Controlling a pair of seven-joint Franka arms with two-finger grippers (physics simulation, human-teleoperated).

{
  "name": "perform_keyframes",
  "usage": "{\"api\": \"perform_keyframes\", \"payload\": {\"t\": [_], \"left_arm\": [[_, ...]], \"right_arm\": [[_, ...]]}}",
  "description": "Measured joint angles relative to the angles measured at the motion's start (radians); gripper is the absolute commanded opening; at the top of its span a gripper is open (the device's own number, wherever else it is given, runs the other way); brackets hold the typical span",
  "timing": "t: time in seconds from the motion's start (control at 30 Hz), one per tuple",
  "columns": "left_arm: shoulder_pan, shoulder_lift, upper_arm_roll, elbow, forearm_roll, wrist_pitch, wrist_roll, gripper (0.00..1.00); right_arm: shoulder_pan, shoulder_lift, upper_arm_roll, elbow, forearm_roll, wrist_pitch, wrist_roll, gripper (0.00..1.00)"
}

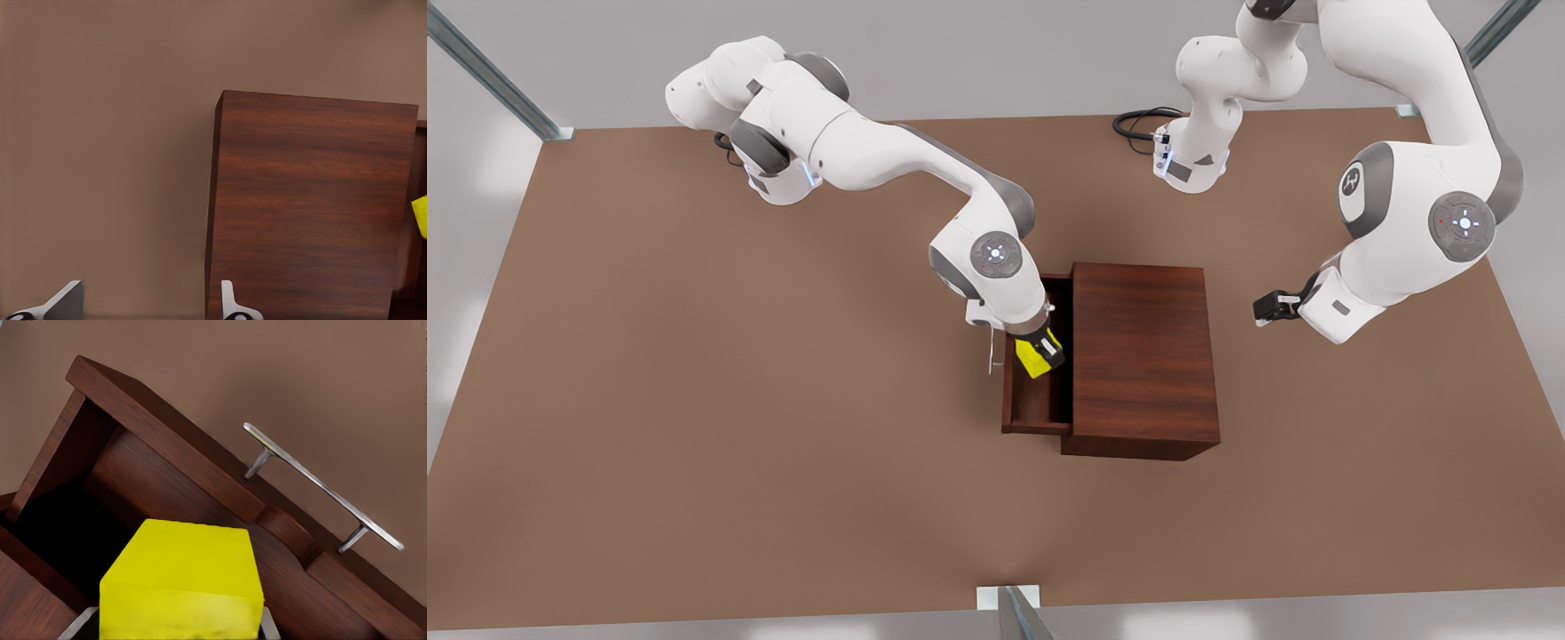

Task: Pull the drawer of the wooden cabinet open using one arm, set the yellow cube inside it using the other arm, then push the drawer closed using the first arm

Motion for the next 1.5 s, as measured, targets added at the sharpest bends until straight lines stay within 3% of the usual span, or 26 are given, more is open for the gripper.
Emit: {"api": "perform_keyframes", "payload": {"t": [0.13, 0.27, 0.37, 0.43, 0.53, 0.57, 0.63, 0.7, 1.0, 1.3, 1.5], "left_arm": [[-0.001, 0.0, 0.0, 0.001, 0.001, 0.0, -0.002, 1.0], [-0.02, 0.03, 0.001, 0.064, 0.029, 0.0, -0.003, 1.0], [-0.106, 0.262, -0.019, 0.419, 0.086, -0.062, -0.005, 1.0], [-0.183, 0.334, -0.07, 0.509, 0.101, -0.094, -0.038, 1.0], [-0.407, 0.415, -0.105, 0.544, 0.113, -0.06, -0.143, 1.0], [-0.476, 0.441, -0.108, 0.548, 0.116, -0.031, -0.187, 1.0], [-0.604, 0.504, -0.108, 0.551, 0.14, 0.043, -0.282, 1.0], [-0.661, 0.559, -0.108, 0.551, 0.177, 0.12, -0.378, 1.0], [-0.711, 0.707, -0.103, 0.537, 0.285, 0.385, -0.761, 1.0], [-0.695, 0.744, -0.105, 0.483, 0.287, 0.528, -0.973, 1.0], [-0.677, 0.706, -0.107, 0.42, 0.277, 0.515, -1.03, 1.0]], "right_arm": [[-0.06, -0.065, 0.034, -0.002, 0.004, -0.033, 0.017, 1.0], [-0.452, -0.219, 0.09, -0.005, 0.003, -0.283, -0.052, 1.0], [-0.728, -0.26, 0.086, -0.032, -0.073, -0.45, -0.181, 1.0], [-0.803, -0.299, 0.0, -0.152, -0.112, -0.464, -0.319, 1.0], [-0.636, -0.331, -0.286, -0.238, -0.079, -0.462, -0.543, 1.0], [-0.647, -0.352, -0.292, -0.252, -0.067, -0.462, -0.619, 1.0], [-0.764, -0.393, -0.138, -0.301, -0.089, -0.463, -0.751, 1.0], [-0.81, -0.441, -0.1, -0.309, -0.046, -0.48, -0.868, 1.0], [-0.83, -0.443, -0.08, -0.31, 0.046, -0.639, -1.232, 1.0], [-0.825, -0.435, -0.08, -0.31, 0.05, -0.698, -1.437, 1.0], [-0.825, -0.434, -0.08, -0.31, 0.05, -0.709, -1.522, 1.0]]}}
